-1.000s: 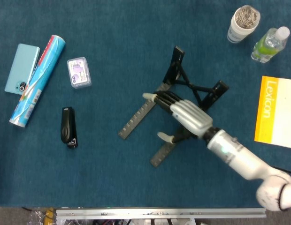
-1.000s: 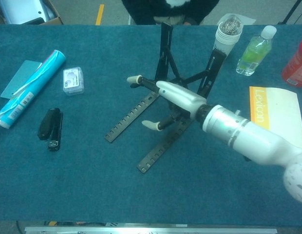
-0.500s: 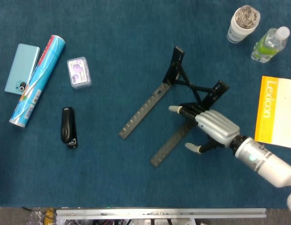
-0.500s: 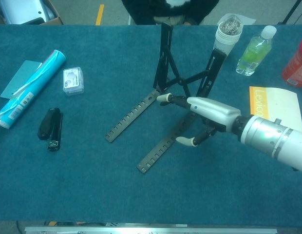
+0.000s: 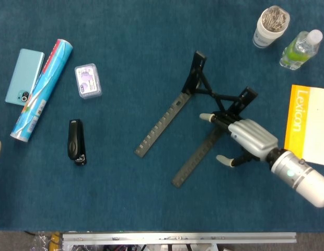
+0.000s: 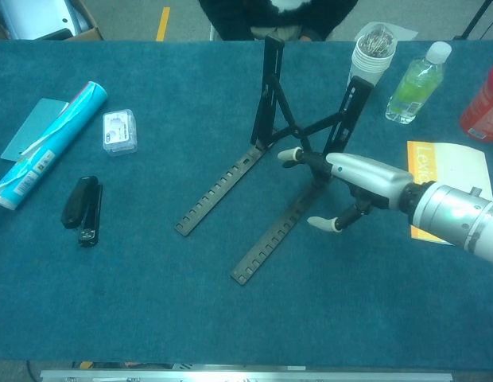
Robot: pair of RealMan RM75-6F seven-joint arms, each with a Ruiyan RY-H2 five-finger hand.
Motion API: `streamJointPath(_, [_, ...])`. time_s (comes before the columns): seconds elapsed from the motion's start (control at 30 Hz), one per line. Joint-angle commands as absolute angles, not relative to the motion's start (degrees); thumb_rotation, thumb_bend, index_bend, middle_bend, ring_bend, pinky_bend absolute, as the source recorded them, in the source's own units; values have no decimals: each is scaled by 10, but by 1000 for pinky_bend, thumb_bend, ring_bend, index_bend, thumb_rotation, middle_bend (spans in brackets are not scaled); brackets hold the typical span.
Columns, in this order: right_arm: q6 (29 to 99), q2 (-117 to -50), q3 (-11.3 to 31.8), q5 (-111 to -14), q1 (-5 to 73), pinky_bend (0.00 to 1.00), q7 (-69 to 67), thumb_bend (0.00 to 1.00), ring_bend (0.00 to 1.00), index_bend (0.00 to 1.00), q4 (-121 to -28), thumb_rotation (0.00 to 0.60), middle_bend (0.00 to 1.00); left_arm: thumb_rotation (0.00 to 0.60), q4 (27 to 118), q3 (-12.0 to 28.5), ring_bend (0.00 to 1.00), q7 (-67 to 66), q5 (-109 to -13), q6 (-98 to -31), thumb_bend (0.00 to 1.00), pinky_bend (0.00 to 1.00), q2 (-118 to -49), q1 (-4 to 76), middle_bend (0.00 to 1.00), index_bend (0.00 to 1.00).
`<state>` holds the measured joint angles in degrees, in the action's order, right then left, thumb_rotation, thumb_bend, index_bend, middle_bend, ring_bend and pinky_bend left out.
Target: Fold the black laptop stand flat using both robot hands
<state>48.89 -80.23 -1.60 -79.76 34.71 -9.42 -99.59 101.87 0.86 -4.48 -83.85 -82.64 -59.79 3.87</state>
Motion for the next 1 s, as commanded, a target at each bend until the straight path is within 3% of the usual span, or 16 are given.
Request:
streamJointPath(0.03, [490,-814,-11,-808,350,0,-101,281,0,0,-999,600,109,600,1019,8,0,-45,-839,-827,316,0,-598,39,0,0])
streamJointPath(0.2, [479,-859,11,-798,366,0,-102,282,0,0,-981,600,109,600,1019,8,0,-42,-840,-829,316,0,-595,38,0,0])
streamJointPath(0.63, [466,-1007,83,-668,412,0,4,282,0,0,-881,600,109,600,1007,5,0,-17,-840,-843,316,0,-586,26,0,0])
streamJointPath(1.0, [488,-1048,98,-638,420,0,48,282,0,0,-823,600,109,600,996,5,0,-4,-839,-843,316,0,-585,23,0,0])
